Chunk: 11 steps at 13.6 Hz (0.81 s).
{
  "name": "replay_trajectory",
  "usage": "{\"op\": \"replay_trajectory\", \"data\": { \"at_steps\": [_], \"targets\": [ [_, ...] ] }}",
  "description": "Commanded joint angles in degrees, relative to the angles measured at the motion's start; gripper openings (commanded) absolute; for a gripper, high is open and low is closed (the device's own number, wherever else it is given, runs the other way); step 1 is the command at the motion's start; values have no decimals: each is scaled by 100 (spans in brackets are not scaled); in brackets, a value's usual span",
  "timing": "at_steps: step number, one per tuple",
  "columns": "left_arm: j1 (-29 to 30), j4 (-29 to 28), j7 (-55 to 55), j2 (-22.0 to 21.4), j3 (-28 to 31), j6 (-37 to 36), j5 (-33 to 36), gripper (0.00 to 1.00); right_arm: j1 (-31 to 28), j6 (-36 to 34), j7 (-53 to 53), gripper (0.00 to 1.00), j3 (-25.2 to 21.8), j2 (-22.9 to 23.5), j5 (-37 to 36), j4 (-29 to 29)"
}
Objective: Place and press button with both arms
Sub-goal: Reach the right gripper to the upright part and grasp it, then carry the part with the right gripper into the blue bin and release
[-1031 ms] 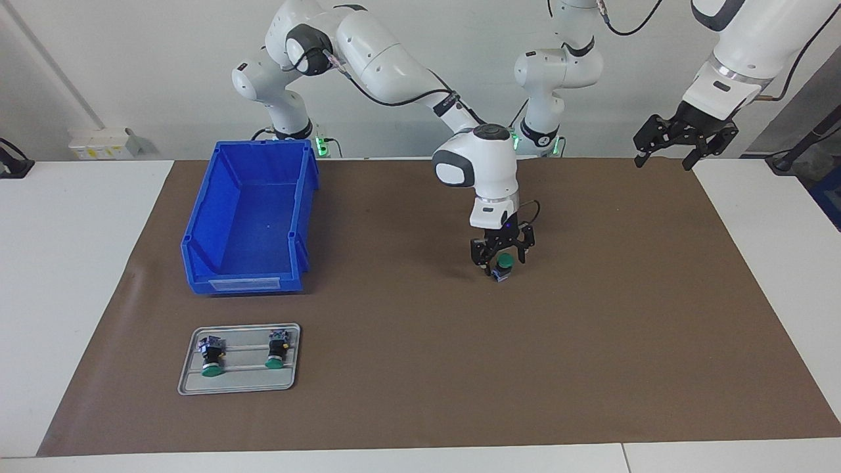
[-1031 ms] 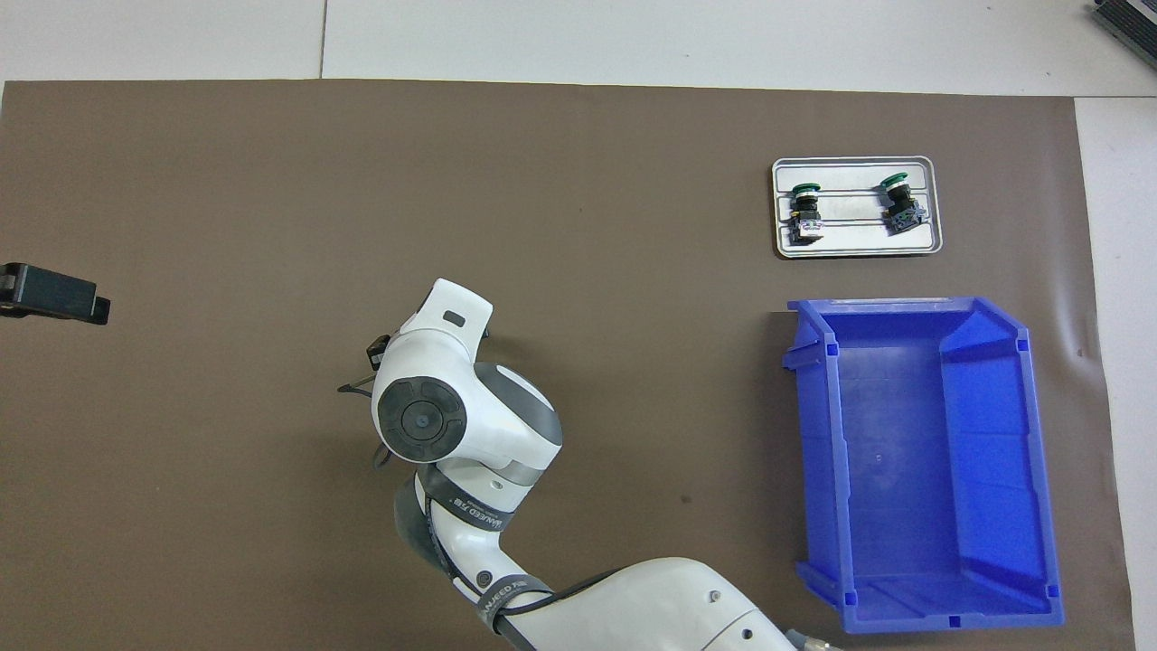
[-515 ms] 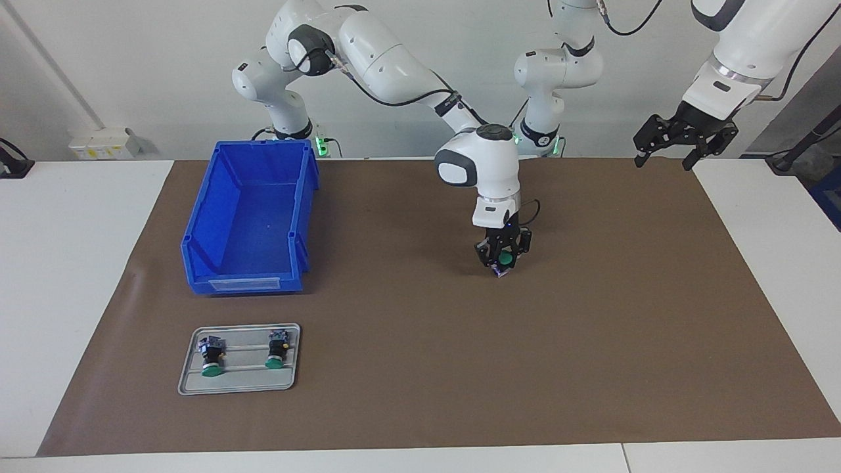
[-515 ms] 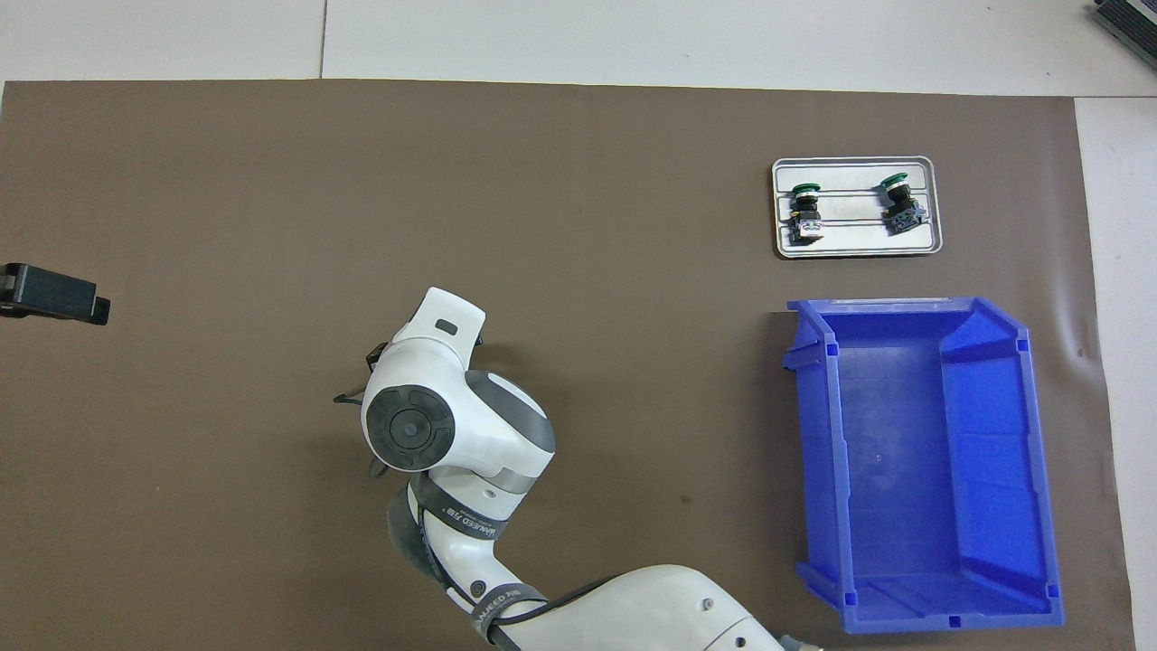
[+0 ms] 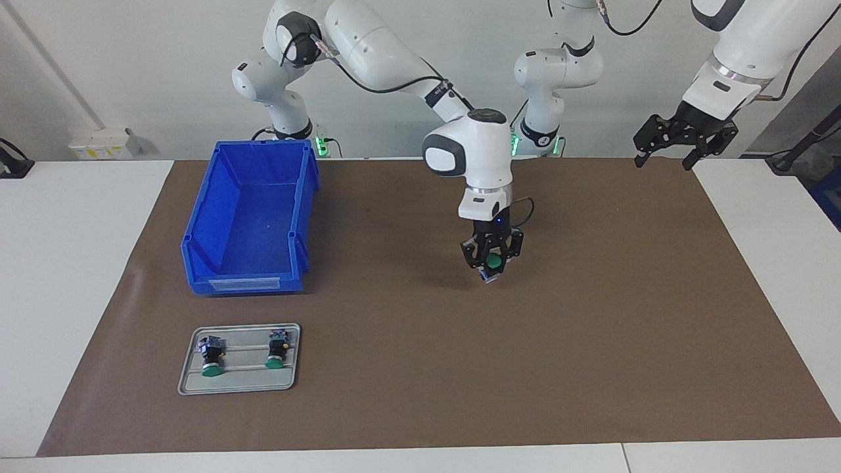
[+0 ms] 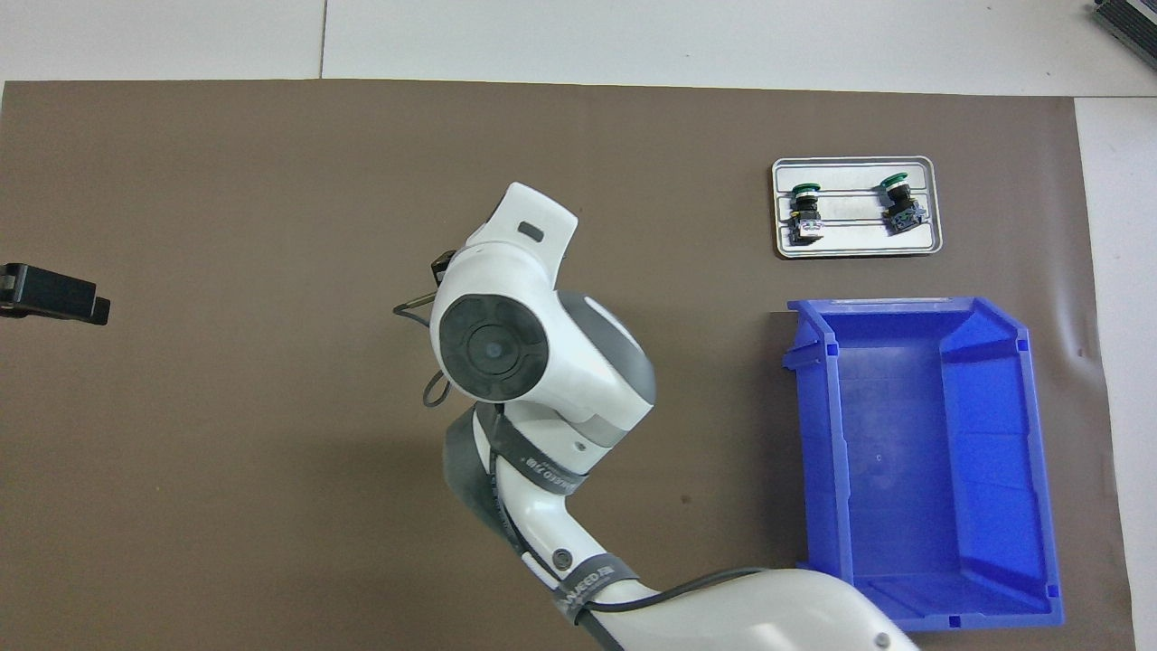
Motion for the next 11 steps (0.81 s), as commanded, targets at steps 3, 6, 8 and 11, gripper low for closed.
{"op": "replay_trajectory", "data": {
  "at_steps": [3,6,8,11],
  "targets": [
    [39,-156,-68,-153,-38,-29,86,100,-1280,-124,-1244,0,108,-2422,-99,-2554],
    [47,-148,-68,-153,-38,-29,86,100,-2073,-536,-2143,0,99,-3479,24,-3585],
    [47,-156,-68,-153,-38,-29,86,100,-2573,-468,-2397,0,90,-3849,24,-4287],
    [47,-156,-68,-153,-38,-29,86,100,-3269,85,-3101,0,3,-4315,199,-5289]
  ]
}}
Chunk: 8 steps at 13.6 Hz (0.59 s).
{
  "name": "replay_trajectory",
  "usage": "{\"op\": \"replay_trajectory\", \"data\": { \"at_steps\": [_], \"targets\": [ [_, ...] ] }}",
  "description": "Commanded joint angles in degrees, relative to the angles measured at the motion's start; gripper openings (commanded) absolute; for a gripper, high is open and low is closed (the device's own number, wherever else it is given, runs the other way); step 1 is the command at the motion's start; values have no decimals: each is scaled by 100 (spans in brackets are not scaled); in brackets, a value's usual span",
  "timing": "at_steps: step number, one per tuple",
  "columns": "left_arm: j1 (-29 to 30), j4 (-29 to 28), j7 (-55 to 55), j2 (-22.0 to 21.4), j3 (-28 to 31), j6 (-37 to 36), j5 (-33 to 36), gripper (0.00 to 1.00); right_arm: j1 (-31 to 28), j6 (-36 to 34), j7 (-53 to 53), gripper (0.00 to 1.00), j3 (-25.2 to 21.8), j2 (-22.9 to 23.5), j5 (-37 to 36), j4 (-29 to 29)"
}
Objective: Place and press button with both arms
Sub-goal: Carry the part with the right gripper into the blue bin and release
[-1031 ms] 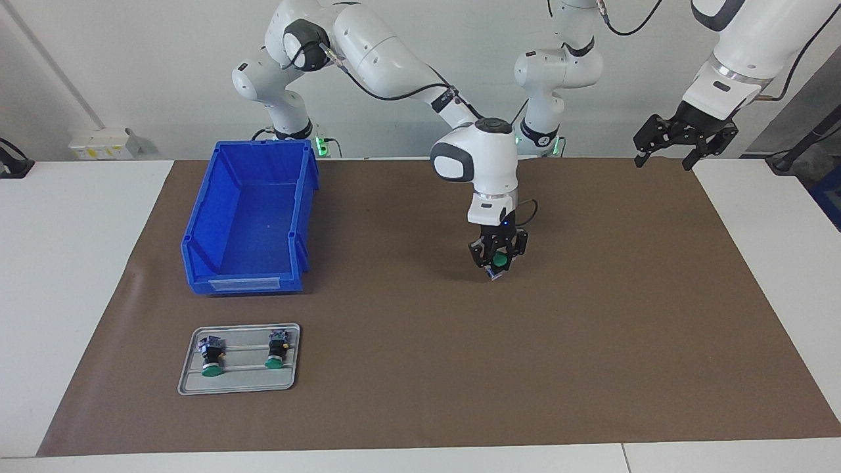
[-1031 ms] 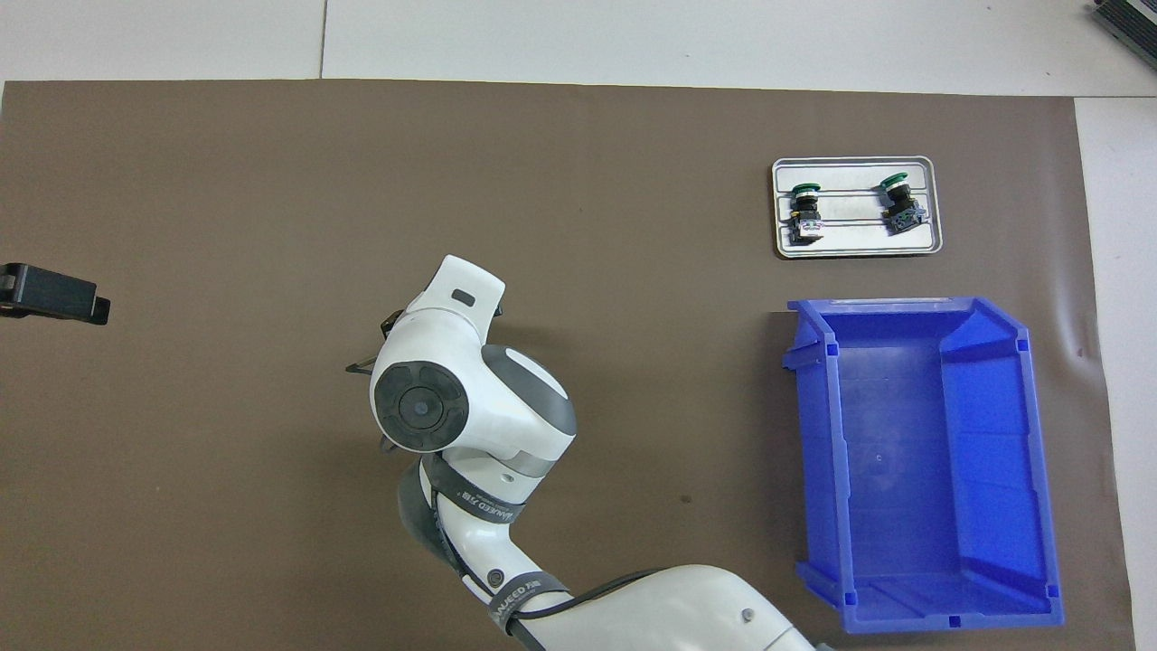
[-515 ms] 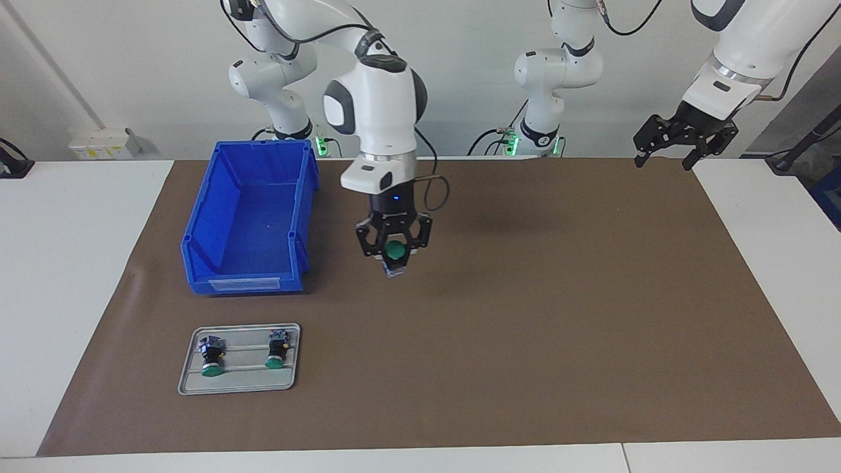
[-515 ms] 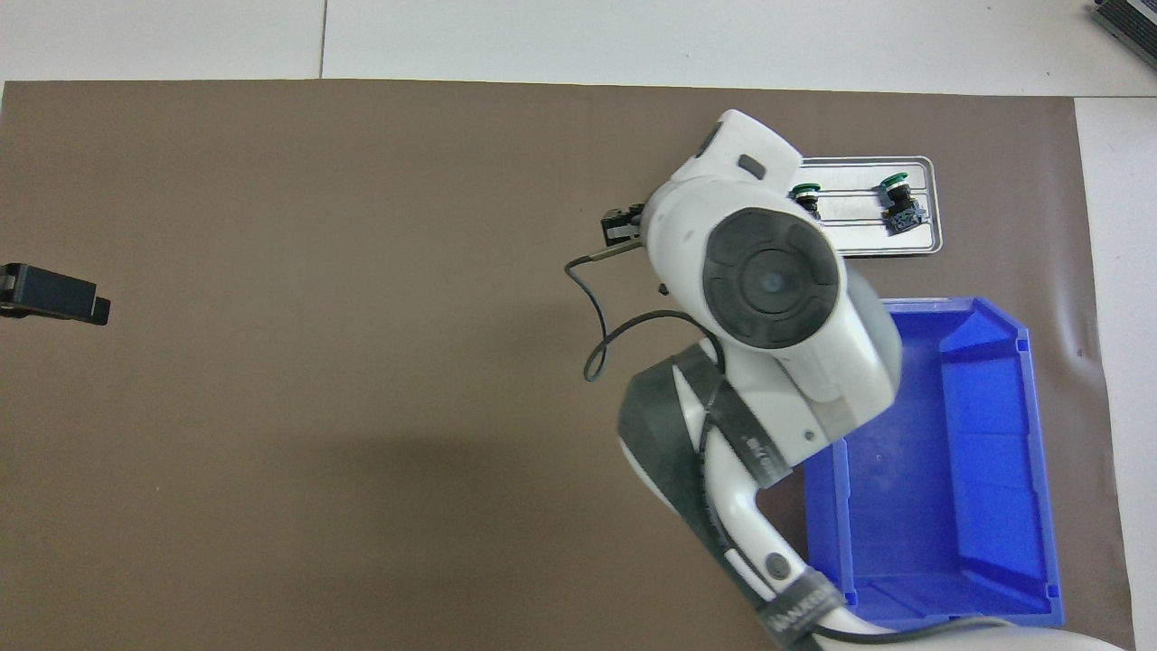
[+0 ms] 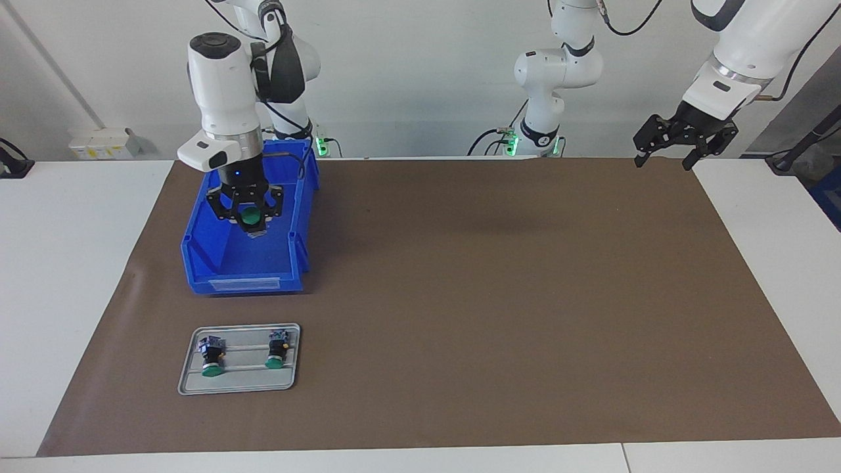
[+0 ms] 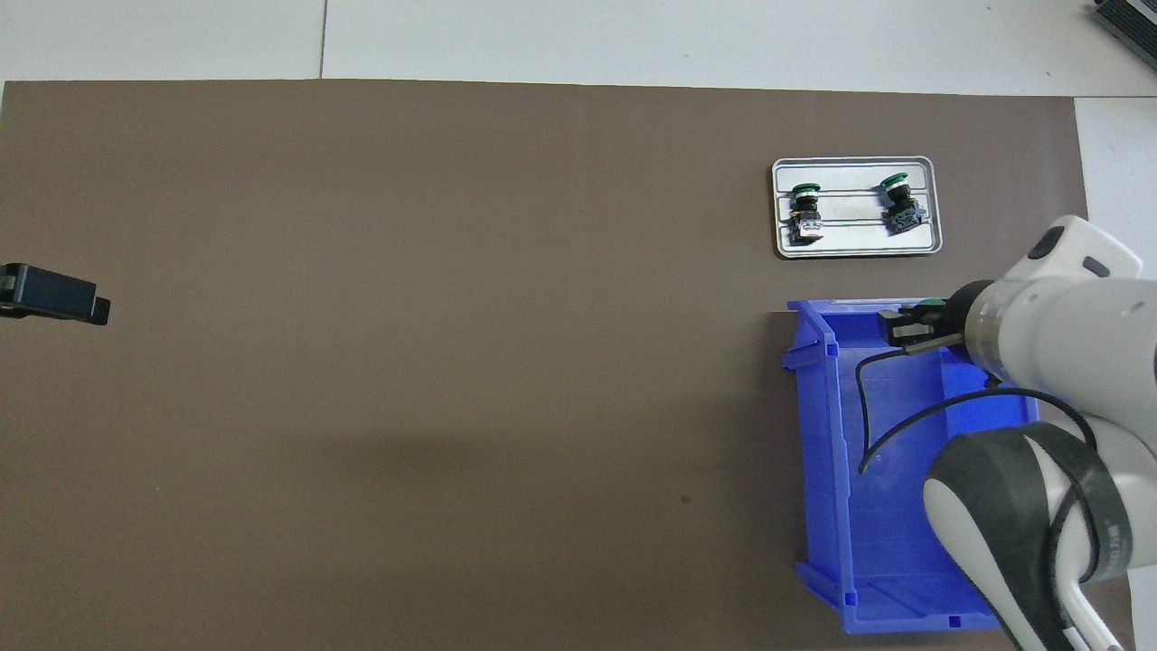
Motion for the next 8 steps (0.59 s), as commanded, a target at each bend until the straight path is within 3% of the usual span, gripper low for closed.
{"op": "replay_trajectory", "data": {
  "at_steps": [1,3,8],
  "targets": [
    [47,-156,-67,-153,-38,-28,86,100,-494,767,-389,0,12,-569,331,-1216],
    [47,-156,-67,-153,-38,-28,86,100,-653,1620,-530,0,-76,-658,394,-1859],
    [47,-156,-67,-153,-38,-28,86,100,-785,2632,-565,0,-103,-440,613,-2503]
  ]
}}
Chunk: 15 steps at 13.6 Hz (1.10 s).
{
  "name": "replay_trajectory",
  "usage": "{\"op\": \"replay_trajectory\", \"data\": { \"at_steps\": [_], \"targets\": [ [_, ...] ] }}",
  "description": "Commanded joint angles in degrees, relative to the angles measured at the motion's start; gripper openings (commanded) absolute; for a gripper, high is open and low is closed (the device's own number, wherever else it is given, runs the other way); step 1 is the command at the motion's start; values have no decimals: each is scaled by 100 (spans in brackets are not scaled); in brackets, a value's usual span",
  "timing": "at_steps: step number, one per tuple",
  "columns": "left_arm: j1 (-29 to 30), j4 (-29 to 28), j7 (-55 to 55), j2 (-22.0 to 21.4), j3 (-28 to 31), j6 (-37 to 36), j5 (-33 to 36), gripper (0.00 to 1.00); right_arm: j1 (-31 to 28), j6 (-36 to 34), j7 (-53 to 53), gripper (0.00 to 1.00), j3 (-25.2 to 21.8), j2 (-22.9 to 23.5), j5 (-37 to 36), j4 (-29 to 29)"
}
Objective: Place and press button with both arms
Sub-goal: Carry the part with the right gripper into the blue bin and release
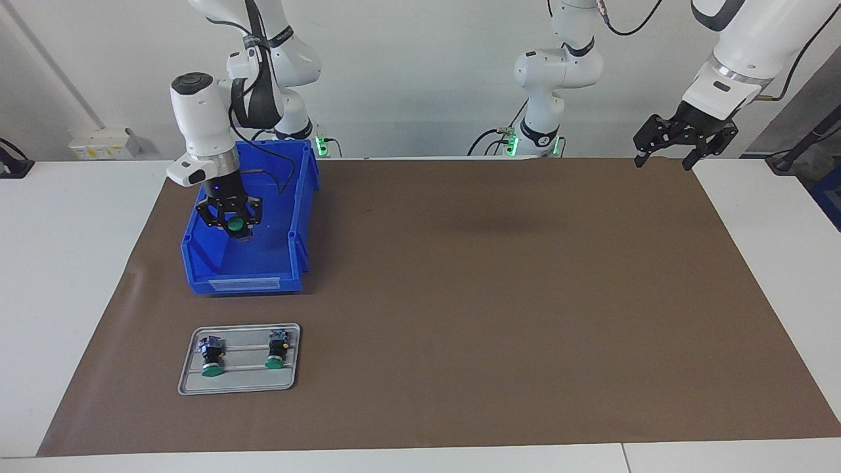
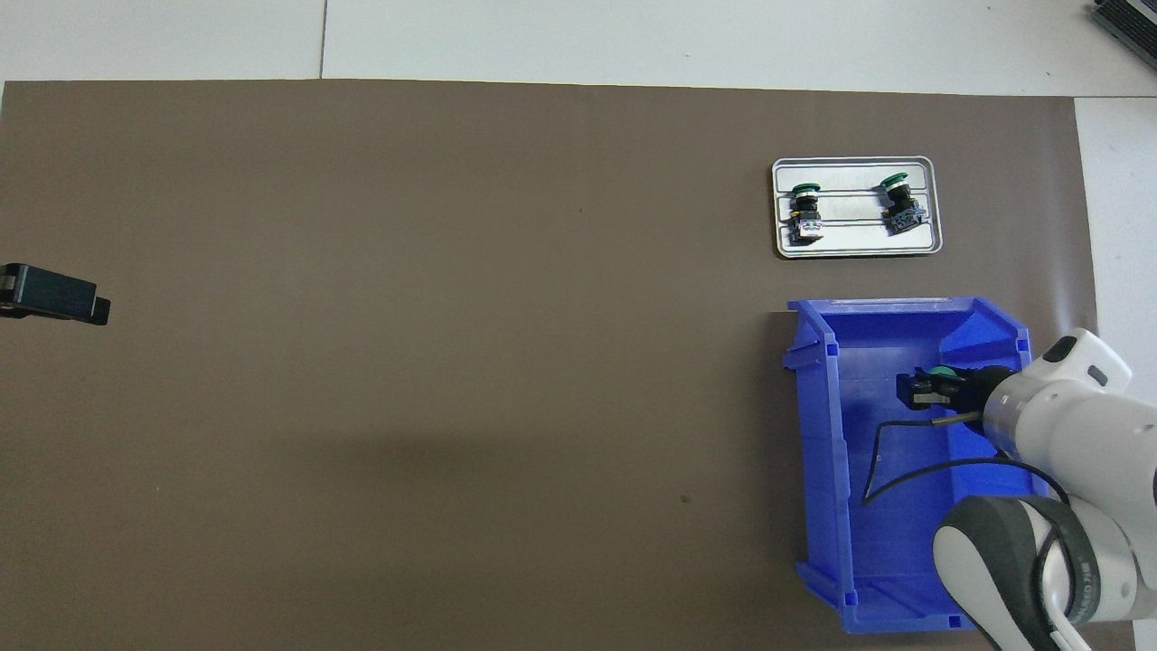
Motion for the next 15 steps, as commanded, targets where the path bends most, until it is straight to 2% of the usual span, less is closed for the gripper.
{"op": "replay_trajectory", "data": {
  "at_steps": [1,5,6,7,8,9,12,15],
  "targets": [
    [47,-156,-67,-153,-38,-27,86,100,-80,530,-169,0,12,59,180,-347],
    [47,-148,-67,-153,-38,-27,86,100,-36,943,-108,0,12,455,320,-409],
    [47,-156,-67,-153,-38,-27,86,100,-27,944,-90,16,12,465,321,-409],
    [47,-156,-67,-153,-38,-27,86,100,-27,926,-47,45,12,465,321,-400],
    [39,-156,-67,-153,-38,-27,86,100,-27,900,-37,79,12,465,321,-400],
    [47,-148,-67,-153,-38,-27,86,100,-18,882,-37,100,12,465,321,-392],
    [39,-156,-67,-153,-38,-27,86,100,-1,542,15,100,21,377,321,-191],
    [47,-156,-67,-153,-38,-27,86,100,-1,-1002,190,100,48,210,329,809]
  ]
}}
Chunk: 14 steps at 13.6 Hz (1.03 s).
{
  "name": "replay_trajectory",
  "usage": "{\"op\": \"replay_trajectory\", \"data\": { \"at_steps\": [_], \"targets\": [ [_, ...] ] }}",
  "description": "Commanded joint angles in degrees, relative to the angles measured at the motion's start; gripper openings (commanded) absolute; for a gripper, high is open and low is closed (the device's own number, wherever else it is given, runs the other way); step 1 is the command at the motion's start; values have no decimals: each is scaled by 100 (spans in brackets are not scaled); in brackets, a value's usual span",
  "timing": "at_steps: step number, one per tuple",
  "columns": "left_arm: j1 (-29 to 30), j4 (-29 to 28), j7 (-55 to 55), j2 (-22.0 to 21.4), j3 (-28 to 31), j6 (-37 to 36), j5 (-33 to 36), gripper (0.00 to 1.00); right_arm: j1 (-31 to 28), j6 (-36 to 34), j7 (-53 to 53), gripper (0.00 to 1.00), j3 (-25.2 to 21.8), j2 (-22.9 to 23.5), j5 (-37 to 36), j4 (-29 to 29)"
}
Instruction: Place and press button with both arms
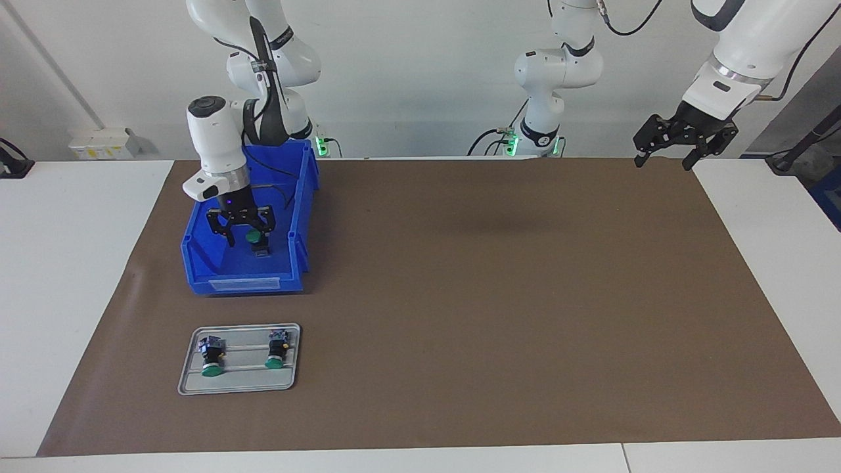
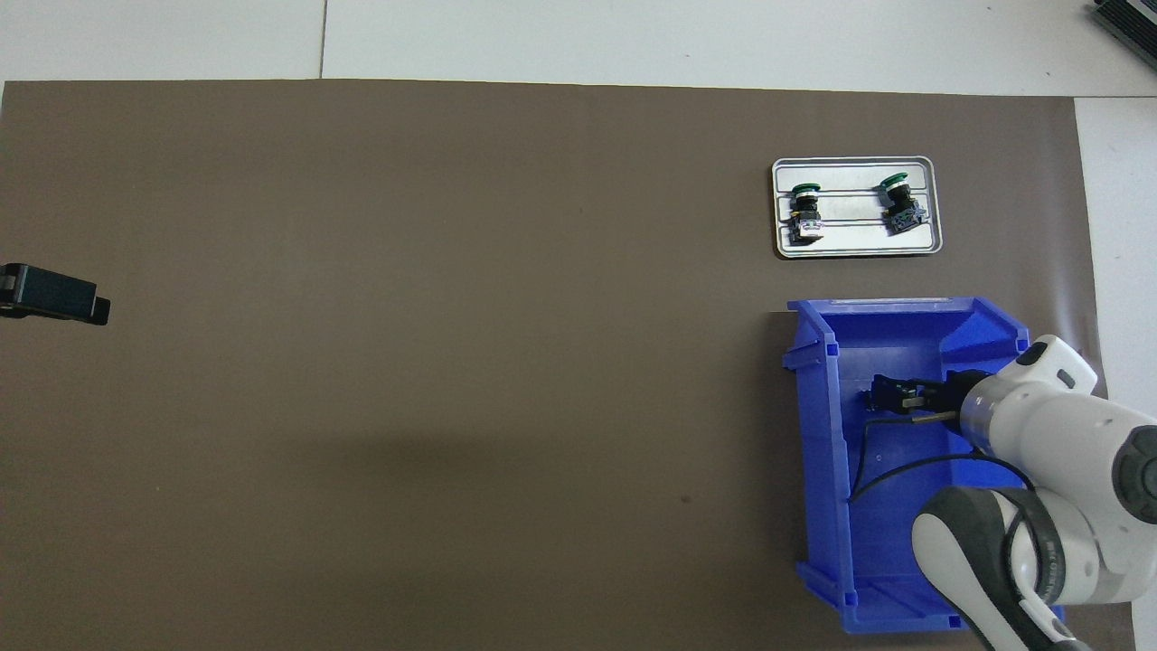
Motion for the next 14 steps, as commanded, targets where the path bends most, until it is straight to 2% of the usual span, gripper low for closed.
{"op": "replay_trajectory", "data": {
  "at_steps": [1,7,9,11,13,14],
  "targets": [
    [39,-156,-66,-153,-38,-26,86,100,8,-1443,264,100,52,-151,126,1047],
    [47,-148,-66,-153,-38,-26,86,100,-19,-4081,564,100,43,235,126,3420],
    [39,-156,-66,-153,-38,-26,86,100,-71,-5090,608,100,52,559,152,4455],
    [47,-148,-66,-153,-38,-26,86,100,-176,-6058,617,100,43,955,484,5537],
    [39,-156,-66,-153,-38,-26,86,100,-256,-6562,625,100,43,1263,609,6216],
    [39,-156,-66,-153,-38,-26,86,100,-256,-6529,617,100,43,1273,592,6193]
  ]
}}
